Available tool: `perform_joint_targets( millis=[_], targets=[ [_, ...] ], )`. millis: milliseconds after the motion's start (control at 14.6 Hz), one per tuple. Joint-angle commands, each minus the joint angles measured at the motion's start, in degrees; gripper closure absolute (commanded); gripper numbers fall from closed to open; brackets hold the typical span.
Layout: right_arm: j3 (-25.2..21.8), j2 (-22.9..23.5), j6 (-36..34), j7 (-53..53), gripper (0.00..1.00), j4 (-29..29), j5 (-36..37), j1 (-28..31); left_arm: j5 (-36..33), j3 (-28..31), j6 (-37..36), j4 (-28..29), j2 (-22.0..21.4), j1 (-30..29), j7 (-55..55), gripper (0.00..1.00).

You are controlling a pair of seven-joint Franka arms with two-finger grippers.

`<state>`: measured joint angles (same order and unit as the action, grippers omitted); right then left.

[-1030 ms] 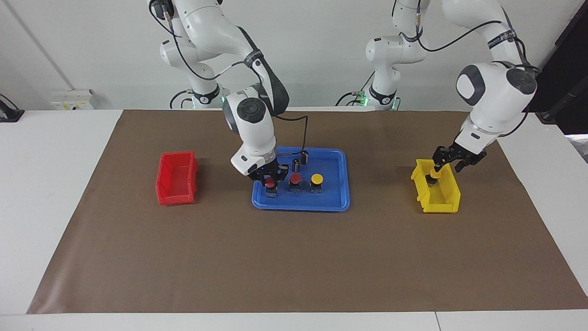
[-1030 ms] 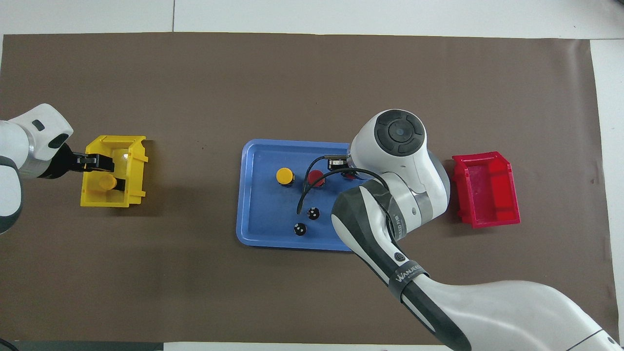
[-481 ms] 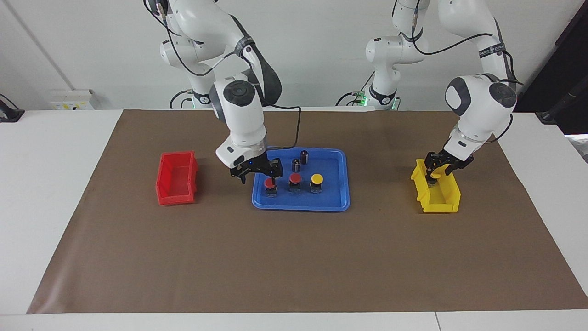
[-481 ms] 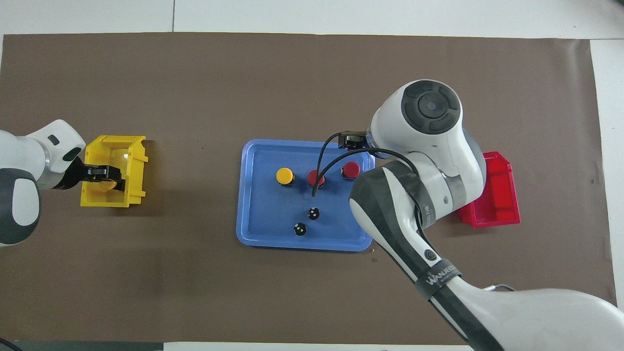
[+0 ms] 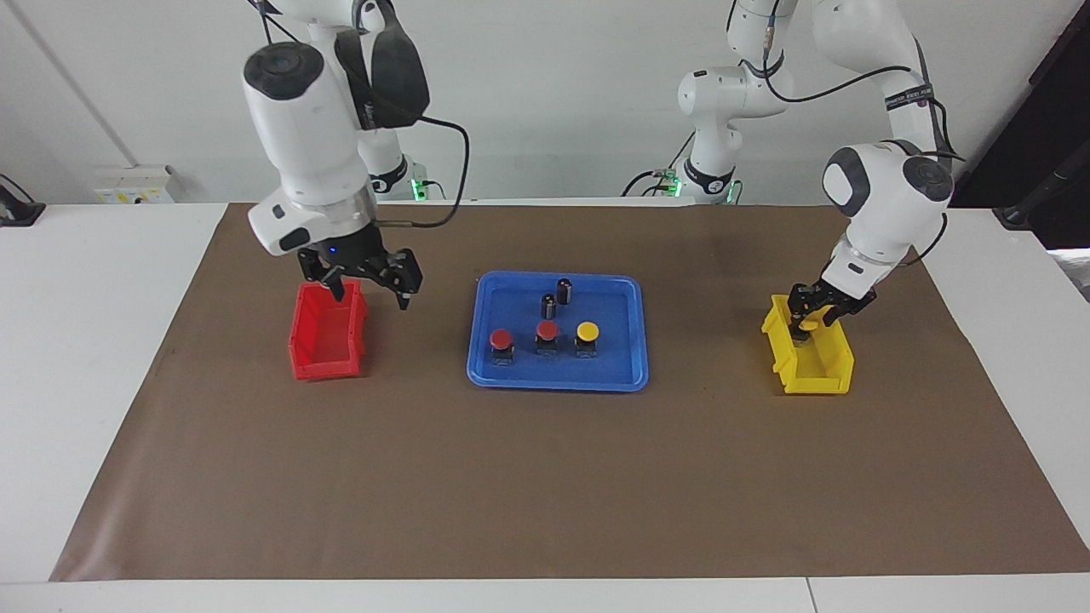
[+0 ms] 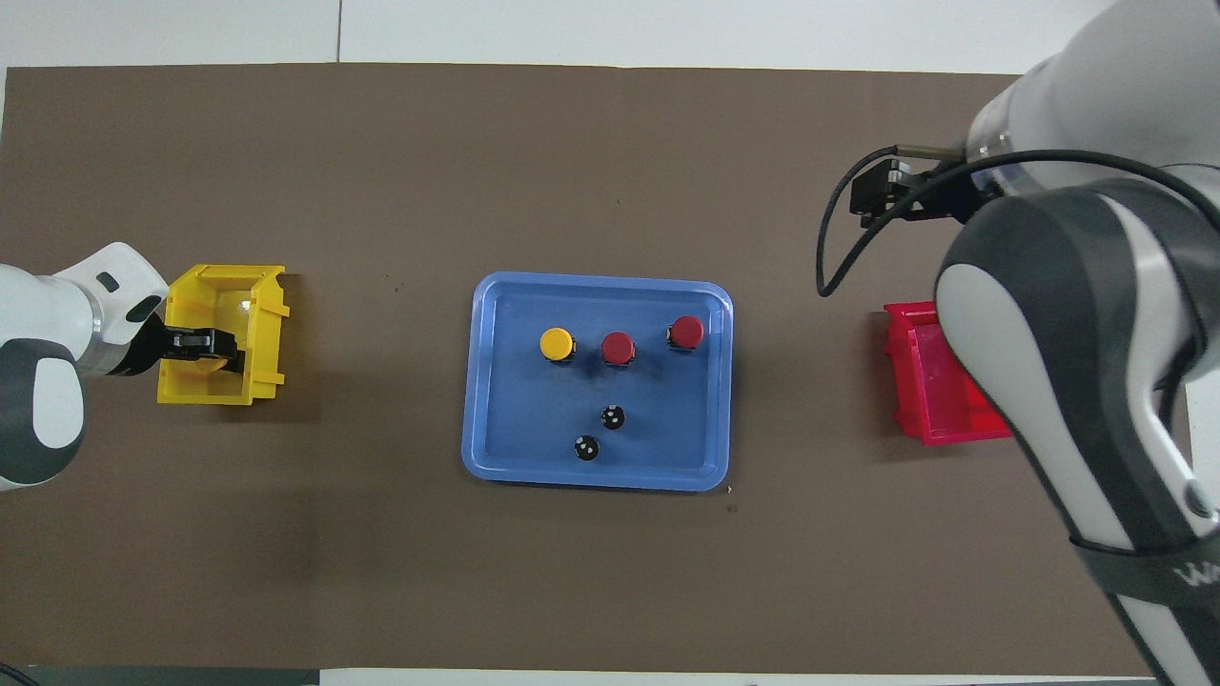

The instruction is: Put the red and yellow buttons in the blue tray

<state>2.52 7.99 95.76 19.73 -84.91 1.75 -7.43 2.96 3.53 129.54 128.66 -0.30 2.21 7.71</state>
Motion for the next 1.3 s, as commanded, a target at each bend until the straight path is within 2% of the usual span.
perform_joint_targets(
  millis=[0,137,206,343,481,618,687,824,1030,1236],
  targets=[
    [0.73,-4.11,-3.9,-4.51,0.0,-0.25,0.62,4.69,-0.85,-0.45,2.46,1.69,-0.49,-0.71,0.37,0.47],
    [0.73,-5.0,-6.89,-11.34,0.0,-0.17,0.1,8.29,-0.93,-0.37,1.95,0.81,0.12,-0.71,0.9,0.93],
    [0.73,-5.18,-8.47,-13.38,0.0,0.01,0.18,9.7,-0.94,-0.36,1.16,-0.5,0.21,-0.71,1.16,0.99],
    [0.73,-5.79,-10.68,-17.42,0.0,0.8,0.45,11.99,-1.28,-0.36,-6.44,-5.83,0.04,-0.63,1.16,0.99],
    [0.73,-6.5,-10.16,-20.86,0.0,-0.43,0.36,13.49,-3.91,-0.45,-18.13,-15.14,-0.31,-0.54,0.99,0.99],
    [0.73,-6.85,-9.72,-21.22,0.0,-1.65,0.27,14.28,-4.19,-0.71,-24.93,-22.63,0.03,0.25,0.03,0.99],
    [0.47,-7.89,-9.02,-21.4,0.0,-3.49,0.27,14.9,-4.19,-1.24,-24.87,-23.44,0.12,1.73,-2.94,0.99],
    [-2.25,-10.0,-9.54,-23.06,0.0,-4.73,0.27,14.81,-4.1,-1.33,-23.46,-21.7,-0.14,9.27,-10.85,0.99],
    [-6.56,-10.45,-10.59,-26.32,0.0,-5.62,0.27,12.45,-2.09,-1.42,-22.15,-19.68,0.12,16.84,-16.29,0.99],
    [-6.57,-9.93,-10.59,-25.88,0.0,-5.26,0.53,10.87,0.03,-1.51,-15.83,-19.58,3.54,24.75,-27.64,0.99]
  ],
)
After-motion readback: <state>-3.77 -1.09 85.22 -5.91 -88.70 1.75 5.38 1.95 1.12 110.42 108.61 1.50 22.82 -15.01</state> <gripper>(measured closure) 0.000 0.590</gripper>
